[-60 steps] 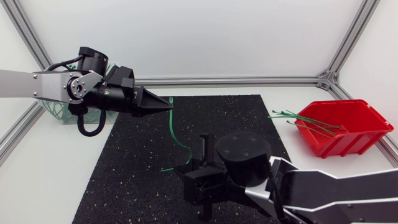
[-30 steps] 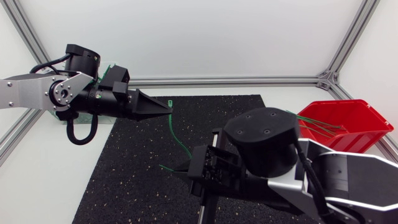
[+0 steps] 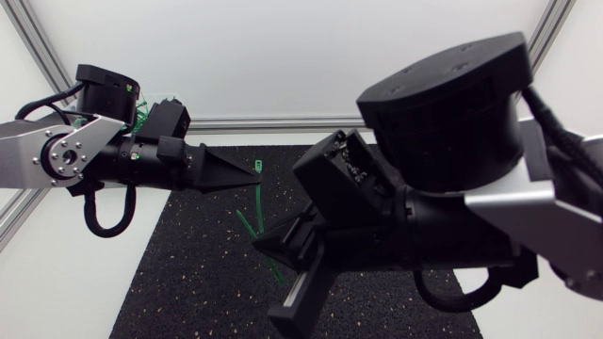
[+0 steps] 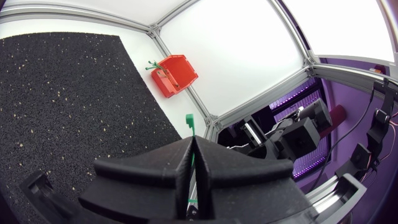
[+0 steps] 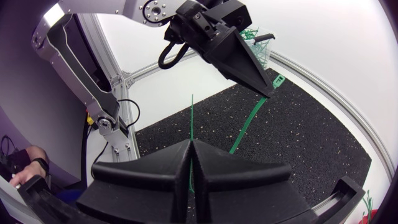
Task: Take a green cable tie from the red box, thread the tail through the head to close it, then place it in the transparent bin on the left.
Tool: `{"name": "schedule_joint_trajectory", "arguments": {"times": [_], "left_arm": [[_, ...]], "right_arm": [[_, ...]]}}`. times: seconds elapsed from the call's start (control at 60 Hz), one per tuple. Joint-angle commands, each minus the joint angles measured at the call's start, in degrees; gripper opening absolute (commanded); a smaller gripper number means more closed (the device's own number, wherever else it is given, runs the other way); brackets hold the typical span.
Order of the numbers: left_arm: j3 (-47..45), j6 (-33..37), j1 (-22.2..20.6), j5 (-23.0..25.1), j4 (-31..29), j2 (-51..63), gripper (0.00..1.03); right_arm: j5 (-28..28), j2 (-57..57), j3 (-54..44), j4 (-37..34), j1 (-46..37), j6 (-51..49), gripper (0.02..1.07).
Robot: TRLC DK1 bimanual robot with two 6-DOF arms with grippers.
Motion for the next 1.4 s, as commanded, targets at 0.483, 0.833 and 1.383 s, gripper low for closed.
{"name": "schedule_joint_trajectory", "arguments": {"times": [0.483,0.833,1.383], "left_arm": [[-11.55,-13.74,-4.99,-6.15,15.99,-14.23,0.04],[-15.77,-19.98,-8.85,-10.99,25.13,-18.36,0.04],[-18.06,-21.38,-10.79,-14.77,30.14,-19.76,0.04]], "right_arm": [[-4.66,-3.01,11.67,-8.44,-2.29,19.28,0.08],[-8.79,-1.86,17.65,-12.13,-3.17,31.67,0.08],[-29.53,1.04,20.46,-13.36,-13.19,54.61,0.08]]}}
